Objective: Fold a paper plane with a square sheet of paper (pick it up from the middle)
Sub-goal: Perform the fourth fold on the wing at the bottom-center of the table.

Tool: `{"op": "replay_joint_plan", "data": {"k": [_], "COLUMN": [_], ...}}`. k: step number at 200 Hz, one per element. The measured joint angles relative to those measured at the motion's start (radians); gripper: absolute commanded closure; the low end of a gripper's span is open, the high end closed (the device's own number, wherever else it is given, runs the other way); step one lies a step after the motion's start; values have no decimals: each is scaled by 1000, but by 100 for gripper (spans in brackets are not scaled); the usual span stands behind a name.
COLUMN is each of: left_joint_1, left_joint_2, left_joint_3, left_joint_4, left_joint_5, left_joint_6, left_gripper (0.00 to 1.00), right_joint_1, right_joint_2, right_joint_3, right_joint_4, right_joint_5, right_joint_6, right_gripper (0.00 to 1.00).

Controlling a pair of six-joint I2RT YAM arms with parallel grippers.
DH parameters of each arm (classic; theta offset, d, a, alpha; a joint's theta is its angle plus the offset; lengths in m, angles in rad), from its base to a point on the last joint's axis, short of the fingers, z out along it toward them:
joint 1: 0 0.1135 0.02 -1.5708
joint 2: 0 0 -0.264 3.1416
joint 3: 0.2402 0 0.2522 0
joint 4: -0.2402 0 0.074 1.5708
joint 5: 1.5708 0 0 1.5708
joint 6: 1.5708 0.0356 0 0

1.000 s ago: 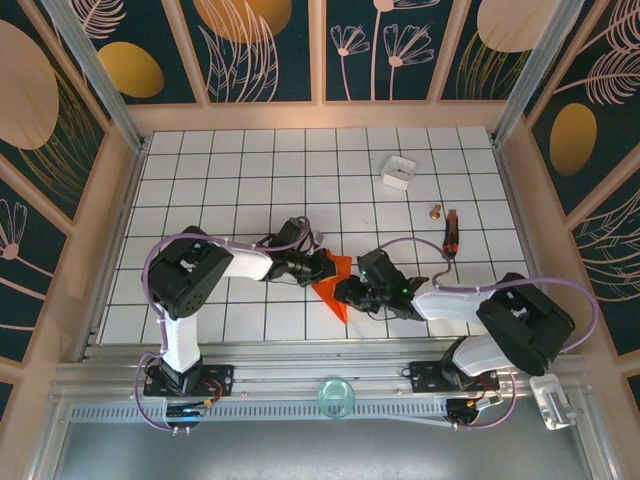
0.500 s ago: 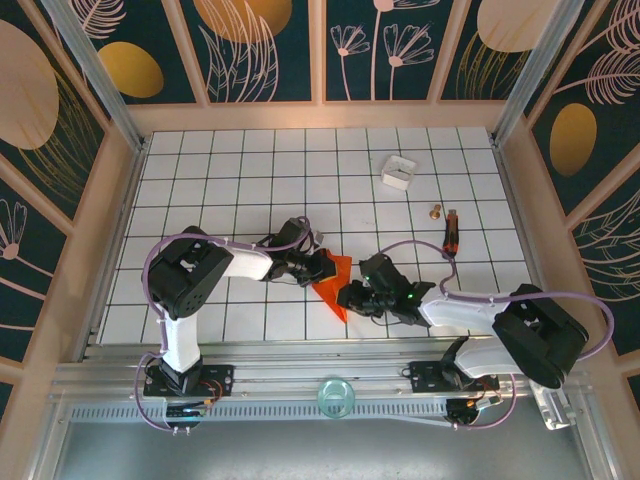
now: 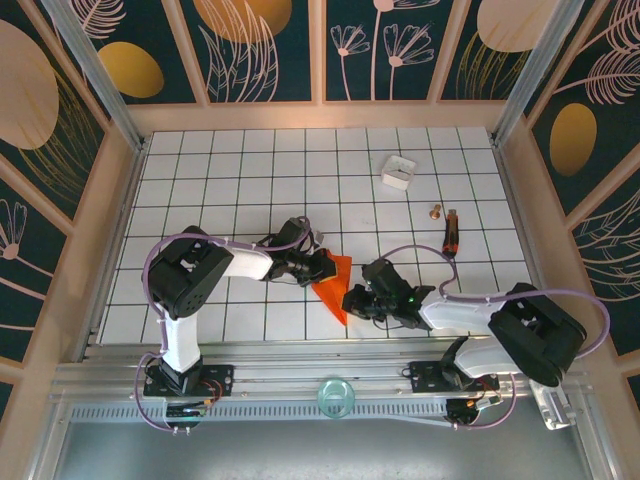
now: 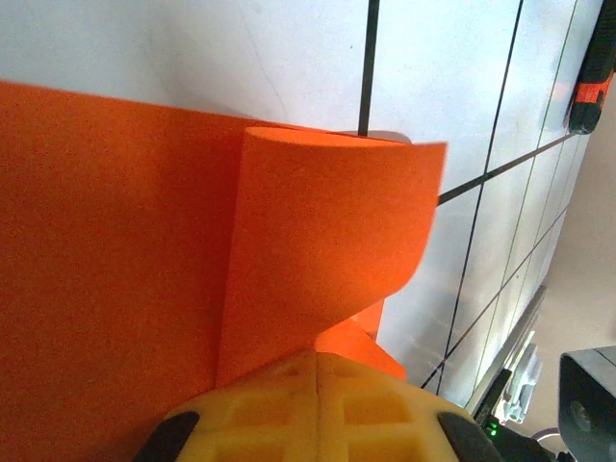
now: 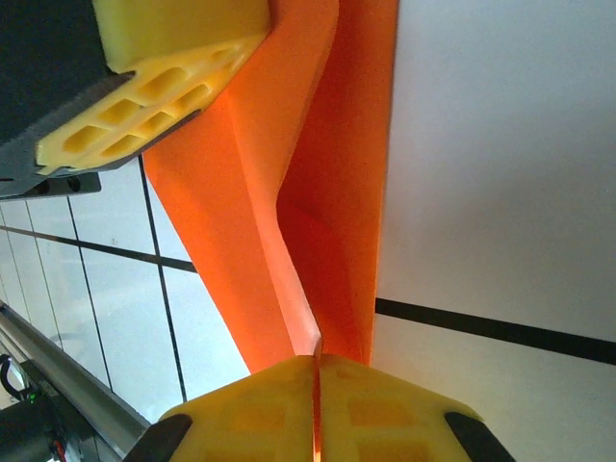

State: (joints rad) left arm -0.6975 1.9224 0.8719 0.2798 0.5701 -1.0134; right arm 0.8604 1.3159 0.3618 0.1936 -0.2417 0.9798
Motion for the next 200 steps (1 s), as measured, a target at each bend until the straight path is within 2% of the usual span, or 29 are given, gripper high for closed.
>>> {"op": "replay_joint_plan", "data": {"k": [41, 98, 156, 200], "left_joint_1": [0, 2, 2, 2], "left_joint_2": [0, 1, 1, 1], "left_joint_3": [0, 0, 0, 0], "left_joint_4": [0, 0, 0, 0], "left_joint_5": [2, 3, 3, 3], "left_joint_6": [0, 0, 0, 1], "left_gripper": [99, 99, 99, 99], "right_joint_1": [0, 0, 0, 2], "right_joint_2": [30, 20, -121, -187], "right_joint_3": [-5, -15, -13, 23], "right_joint_4": [37, 38, -81, -150], "right_joint_5": [-17, -18, -12, 1], "right_joint_6": [3, -1, -37, -84], "right_gripper": [92, 82, 74, 78]}}
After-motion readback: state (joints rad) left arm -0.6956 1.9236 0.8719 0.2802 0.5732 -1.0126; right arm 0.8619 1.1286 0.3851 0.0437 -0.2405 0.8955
